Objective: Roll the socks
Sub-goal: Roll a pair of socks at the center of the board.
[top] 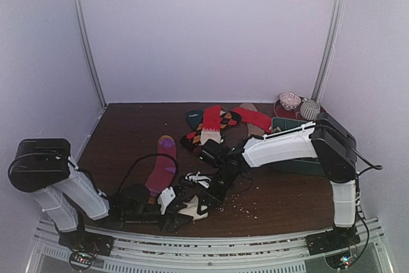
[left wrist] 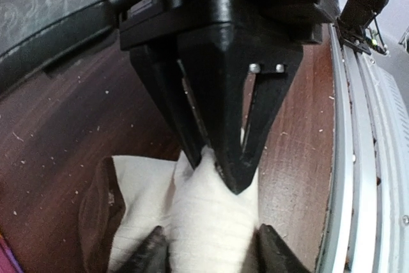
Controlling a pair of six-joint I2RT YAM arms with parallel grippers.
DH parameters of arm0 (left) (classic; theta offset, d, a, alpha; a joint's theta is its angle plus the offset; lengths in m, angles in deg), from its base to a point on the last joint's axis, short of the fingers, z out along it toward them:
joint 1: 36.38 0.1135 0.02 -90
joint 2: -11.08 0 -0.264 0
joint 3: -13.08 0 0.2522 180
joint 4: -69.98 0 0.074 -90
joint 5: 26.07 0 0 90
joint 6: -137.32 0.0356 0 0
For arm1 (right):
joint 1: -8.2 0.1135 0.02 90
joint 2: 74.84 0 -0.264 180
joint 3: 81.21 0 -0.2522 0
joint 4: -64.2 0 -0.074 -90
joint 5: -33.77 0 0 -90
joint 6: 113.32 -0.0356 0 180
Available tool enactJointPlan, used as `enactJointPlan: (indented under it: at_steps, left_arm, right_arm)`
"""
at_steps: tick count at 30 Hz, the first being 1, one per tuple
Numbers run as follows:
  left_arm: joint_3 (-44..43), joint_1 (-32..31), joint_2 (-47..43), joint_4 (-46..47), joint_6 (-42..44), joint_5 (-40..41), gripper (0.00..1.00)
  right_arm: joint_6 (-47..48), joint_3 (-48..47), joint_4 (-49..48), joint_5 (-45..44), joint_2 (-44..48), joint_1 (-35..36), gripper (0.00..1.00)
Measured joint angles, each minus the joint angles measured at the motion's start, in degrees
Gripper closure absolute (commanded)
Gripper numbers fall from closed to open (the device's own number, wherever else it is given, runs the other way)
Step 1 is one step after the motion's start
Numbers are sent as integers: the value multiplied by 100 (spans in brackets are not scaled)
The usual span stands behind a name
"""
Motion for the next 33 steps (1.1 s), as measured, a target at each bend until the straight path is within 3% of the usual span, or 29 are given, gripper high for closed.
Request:
enactJointPlan:
  at_steps: [2,4,5,13,17,21,26,33]
  left_arm:
    - [7,-2,17,9,-57,-24,77]
    - [7,-7,57,50,-109,-44,96]
    - [4,-7,87,90,-103,-57,100]
    - [-52,0,334,354,-525,-127,100]
    - [-70,35,400,407,-1198,-164,100]
    - [70,70,584,719,-1947,-247,100]
    - [179,131,933,1325,-2549,-372,100]
    - [164,157,1198,1674,-2789,-540,100]
  right_arm:
    - [0,0,0,11,-4,-4,93]
    - [0,0,0,33,-11,-11,93]
    - [0,0,2,39,-15,-15,93]
    - [-2,94,-2,107,37,-85,80]
    - [-87,710,-748,-142,474,-87,64]
    - [-13,2159,-2232,-737,1532,-63,42]
    - [557,3840,-4398,-1196,2656,-13,38]
    - [1211,3866,-5608,-1047,2050,94,37]
